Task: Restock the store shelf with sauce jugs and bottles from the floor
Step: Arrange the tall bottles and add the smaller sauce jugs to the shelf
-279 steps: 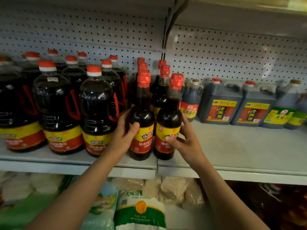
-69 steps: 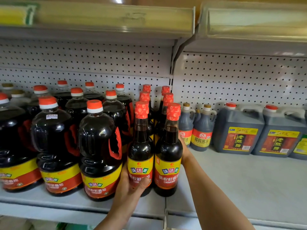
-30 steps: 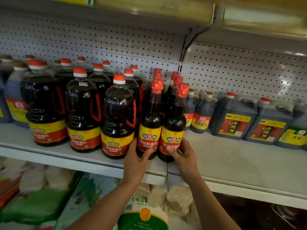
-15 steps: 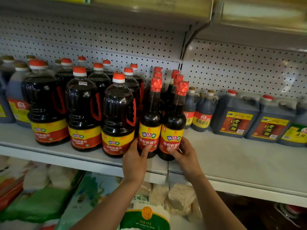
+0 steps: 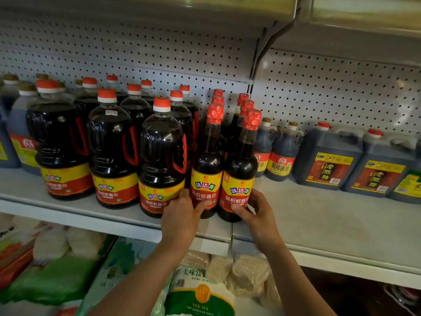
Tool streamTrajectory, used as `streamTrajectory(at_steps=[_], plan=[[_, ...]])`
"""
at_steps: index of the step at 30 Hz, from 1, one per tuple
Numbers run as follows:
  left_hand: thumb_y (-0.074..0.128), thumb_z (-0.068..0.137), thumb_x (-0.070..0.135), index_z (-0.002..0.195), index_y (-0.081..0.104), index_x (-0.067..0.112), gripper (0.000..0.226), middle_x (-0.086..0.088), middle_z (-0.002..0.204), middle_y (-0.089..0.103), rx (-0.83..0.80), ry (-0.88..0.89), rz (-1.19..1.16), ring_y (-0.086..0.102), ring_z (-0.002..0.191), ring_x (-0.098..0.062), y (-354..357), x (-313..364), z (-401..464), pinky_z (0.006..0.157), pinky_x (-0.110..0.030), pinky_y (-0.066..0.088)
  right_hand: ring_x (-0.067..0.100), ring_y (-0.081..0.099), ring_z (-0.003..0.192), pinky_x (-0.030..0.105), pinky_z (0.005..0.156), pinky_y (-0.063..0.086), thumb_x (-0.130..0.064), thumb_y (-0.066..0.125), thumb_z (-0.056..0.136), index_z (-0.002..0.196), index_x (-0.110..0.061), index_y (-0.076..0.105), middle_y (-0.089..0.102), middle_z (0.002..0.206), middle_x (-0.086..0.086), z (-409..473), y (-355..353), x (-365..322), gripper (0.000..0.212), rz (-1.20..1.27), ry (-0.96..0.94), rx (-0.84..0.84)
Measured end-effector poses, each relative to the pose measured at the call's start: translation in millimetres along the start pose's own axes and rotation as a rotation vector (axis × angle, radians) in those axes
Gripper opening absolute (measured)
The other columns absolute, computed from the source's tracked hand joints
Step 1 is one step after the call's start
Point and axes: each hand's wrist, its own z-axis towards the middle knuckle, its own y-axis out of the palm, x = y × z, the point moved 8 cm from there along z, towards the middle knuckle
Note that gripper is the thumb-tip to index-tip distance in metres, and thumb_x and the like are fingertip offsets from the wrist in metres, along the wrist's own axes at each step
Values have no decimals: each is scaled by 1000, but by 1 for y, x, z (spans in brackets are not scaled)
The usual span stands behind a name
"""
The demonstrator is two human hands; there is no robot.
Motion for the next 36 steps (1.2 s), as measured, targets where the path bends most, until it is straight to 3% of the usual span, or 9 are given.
streamTrajectory(at_steps=[4, 11, 15, 22, 27, 32, 36], plan=[[59, 82, 62, 111, 56, 18, 53, -2, 98, 74, -6, 3, -61, 73, 82, -20, 8, -1, 4, 76, -37, 57, 0, 65, 109, 12, 82, 54, -16, 80, 83, 132, -18, 54, 67, 125, -5, 4, -1, 4, 55, -5, 3, -7], [62, 89, 51, 105, 55, 17, 39, -4, 92, 74, -14, -45, -81, 73, 78, -22, 20, 0, 16, 71, -40, 60, 2, 64, 111, 12, 79, 54, -21, 84, 79, 129, -22, 56, 68, 121, -9, 15, 2, 7, 57, -60, -2, 53], [60, 93, 45, 113, 54, 12, 38, -6, 103, 72, -9, -52, -66, 72, 91, -24, 28, 4, 24, 73, -33, 57, 2, 62, 113, 10, 78, 54, -21, 82, 81, 132, -22, 55, 66, 123, -10, 23, 5, 8, 58, -74, -1, 69], [60, 96, 40, 118, 51, 9, 40, -12, 110, 70, -24, -86, -85, 70, 100, -29, 36, 8, 36, 78, -35, 56, 2, 60, 113, 5, 78, 50, -19, 79, 86, 134, -19, 53, 64, 123, -8, 44, 7, 7, 55, -142, -13, 26], [57, 97, 39, 125, 46, 7, 44, -14, 112, 70, -24, -101, -119, 69, 103, -31, 44, 12, 44, 77, -33, 53, 18, 58, 126, 32, 104, 50, -23, 76, 88, 142, -13, 48, 62, 136, 1, 67, 8, 9, 62, -180, -16, -3], [53, 99, 39, 135, 42, 9, 48, -13, 116, 69, -4, -83, -183, 68, 105, -28, 53, 11, 51, 73, -25, 44, 14, 57, 127, 10, 88, 49, -27, 74, 89, 144, -15, 47, 60, 138, -1, 75, 9, 10, 62, -198, -39, -3], [52, 99, 37, 141, 38, 9, 52, -13, 120, 67, 10, -68, -229, 66, 110, -28, 57, 12, 54, 75, -22, 40, 12, 55, 128, 3, 84, 48, -28, 72, 90, 146, -14, 44, 58, 140, -1, 75, 10, 10, 64, -190, -68, -19]])
